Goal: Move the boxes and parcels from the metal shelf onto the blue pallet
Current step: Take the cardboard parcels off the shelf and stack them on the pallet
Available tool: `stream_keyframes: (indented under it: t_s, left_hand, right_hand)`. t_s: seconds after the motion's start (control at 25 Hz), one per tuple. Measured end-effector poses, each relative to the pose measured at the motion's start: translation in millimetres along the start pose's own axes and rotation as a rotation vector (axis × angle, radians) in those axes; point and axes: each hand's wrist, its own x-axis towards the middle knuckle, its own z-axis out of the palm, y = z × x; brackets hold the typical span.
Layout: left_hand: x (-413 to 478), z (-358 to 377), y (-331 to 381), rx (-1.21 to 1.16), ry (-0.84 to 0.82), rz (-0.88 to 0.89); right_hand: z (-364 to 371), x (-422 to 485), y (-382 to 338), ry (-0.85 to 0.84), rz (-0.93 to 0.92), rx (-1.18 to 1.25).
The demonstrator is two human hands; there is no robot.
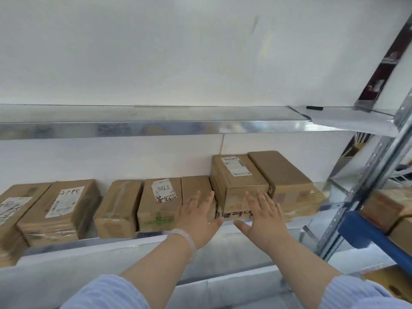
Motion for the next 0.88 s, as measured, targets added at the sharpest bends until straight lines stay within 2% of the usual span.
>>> stream_keyframes:
  t_s: [0.36, 0.68, 0.8, 0.88]
  left_hand:
    - [89.7, 11.6, 29.2, -0.035, -0.052, 0.116]
    - [138.7, 3.3, -0.7, 0.134, -0.010, 0.323]
    - [139.7, -1.3, -17.7, 0.066, -0.019, 0.369]
    - [143.9, -5.2, -20.1, -0.030, -0.072, 0.355]
  right_hand:
    - [11.3, 53.5, 26.7, 0.100, 0.067, 0.060]
    - [1.5, 95.2, 18.6, 0.192, 0.199, 0.041]
    - [-1.6, 110.1, 13.1, 0.180, 0.152, 0.143]
    - [-4.2, 119.7, 10.6, 0.093, 0.123, 0.220]
